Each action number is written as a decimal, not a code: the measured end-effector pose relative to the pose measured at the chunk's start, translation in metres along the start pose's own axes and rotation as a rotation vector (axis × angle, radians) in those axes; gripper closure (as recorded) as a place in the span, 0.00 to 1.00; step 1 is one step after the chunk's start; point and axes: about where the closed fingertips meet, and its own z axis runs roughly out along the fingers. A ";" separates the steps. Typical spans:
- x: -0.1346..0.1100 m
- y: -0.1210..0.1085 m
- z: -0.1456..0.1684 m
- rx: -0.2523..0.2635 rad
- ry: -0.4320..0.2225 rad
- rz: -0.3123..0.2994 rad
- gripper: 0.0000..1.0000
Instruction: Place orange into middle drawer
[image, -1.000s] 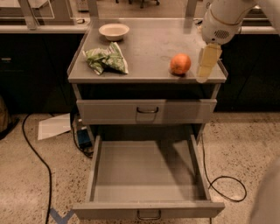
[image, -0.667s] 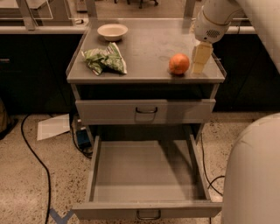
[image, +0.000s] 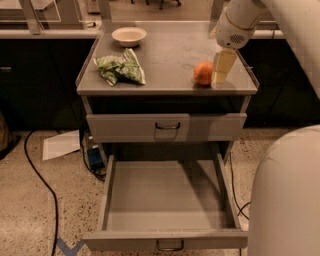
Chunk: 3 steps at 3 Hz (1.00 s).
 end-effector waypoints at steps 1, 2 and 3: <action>-0.017 -0.013 0.016 0.006 -0.035 -0.033 0.00; -0.026 -0.022 0.032 0.002 -0.064 -0.043 0.00; -0.013 -0.023 0.052 -0.024 -0.073 -0.004 0.00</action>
Offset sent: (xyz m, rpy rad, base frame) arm 0.0511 0.0378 -0.0171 0.0698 -0.0203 0.0840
